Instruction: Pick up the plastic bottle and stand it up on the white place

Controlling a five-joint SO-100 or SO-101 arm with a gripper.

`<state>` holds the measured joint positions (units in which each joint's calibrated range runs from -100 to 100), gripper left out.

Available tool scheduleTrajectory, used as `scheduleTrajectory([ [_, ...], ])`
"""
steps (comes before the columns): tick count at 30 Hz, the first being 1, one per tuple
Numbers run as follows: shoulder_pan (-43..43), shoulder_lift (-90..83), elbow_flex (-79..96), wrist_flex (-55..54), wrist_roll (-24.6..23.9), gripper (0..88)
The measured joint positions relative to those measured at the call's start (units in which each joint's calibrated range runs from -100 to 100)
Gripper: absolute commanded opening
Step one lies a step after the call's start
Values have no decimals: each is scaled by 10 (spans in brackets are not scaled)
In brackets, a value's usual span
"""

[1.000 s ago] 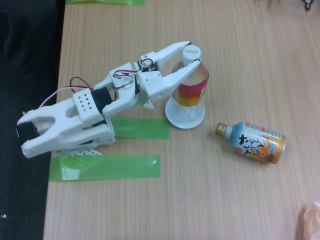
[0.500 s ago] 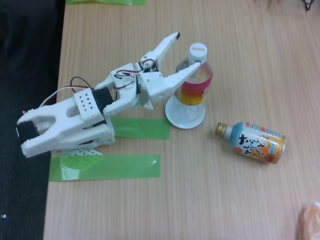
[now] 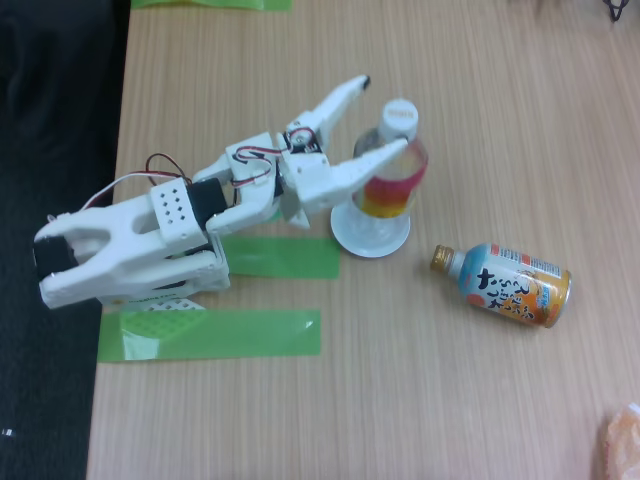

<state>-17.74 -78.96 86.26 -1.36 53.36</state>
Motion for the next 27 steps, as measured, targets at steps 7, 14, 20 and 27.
scheduleTrajectory([
  [7, 34, 0, 0, 0, -11, 360],
  [14, 33, 0, -7, 0, -14, 361],
  [20, 10, -13, -55, 0, -14, 356],
  [27, 10, -109, -86, 0, -33, 355],
])
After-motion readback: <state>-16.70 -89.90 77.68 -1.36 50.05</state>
